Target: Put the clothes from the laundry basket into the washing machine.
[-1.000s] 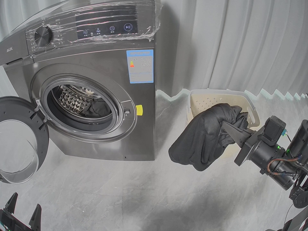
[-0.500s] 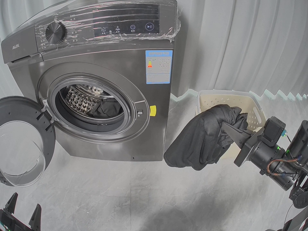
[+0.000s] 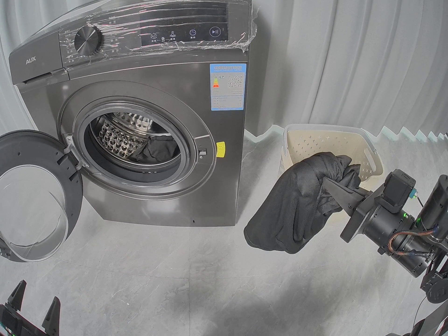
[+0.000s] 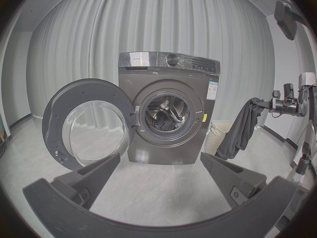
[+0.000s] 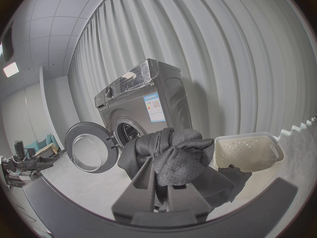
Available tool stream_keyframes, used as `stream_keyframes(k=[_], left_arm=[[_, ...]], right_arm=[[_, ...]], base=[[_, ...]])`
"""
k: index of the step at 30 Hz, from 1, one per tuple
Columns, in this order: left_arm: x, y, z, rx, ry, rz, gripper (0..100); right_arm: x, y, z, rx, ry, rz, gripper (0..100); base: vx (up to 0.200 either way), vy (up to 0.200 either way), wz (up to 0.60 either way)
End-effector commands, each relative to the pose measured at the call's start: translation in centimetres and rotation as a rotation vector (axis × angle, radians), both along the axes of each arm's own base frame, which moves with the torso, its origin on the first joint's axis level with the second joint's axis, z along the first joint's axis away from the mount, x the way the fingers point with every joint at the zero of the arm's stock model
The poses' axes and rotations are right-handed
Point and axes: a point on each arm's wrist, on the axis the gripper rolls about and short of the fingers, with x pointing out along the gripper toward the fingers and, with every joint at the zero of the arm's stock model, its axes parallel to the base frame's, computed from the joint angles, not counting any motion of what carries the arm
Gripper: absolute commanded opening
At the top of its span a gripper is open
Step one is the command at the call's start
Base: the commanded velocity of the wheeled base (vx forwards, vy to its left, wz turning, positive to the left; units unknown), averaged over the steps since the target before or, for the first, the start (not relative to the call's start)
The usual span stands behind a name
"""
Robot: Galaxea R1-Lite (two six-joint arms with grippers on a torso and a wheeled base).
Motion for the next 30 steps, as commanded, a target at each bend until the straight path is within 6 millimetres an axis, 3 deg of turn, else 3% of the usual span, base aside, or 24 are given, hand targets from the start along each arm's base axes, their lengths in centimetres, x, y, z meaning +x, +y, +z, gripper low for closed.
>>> stream_keyframes(k=[1,22,30], left_arm=[[-0.01,0.0,-0.44,0.0,0.0,0.001,100],[-0.01,0.0,-0.44,0.0,0.0,0.001,100],[-0.01,0.0,-0.44,0.0,0.0,0.001,100]], right_arm=[[-0.02,0.0,0.02,0.001,-0.001,0.0,0],[-0.02,0.0,0.27,0.008,-0.009,0.0,0],[-0.04,-0.02,0.13,0.004,-0.005,0.0,0]], base=[[0.0,0.2,0.0],[0.0,0.2,0.0],[0.0,0.0,0.0]])
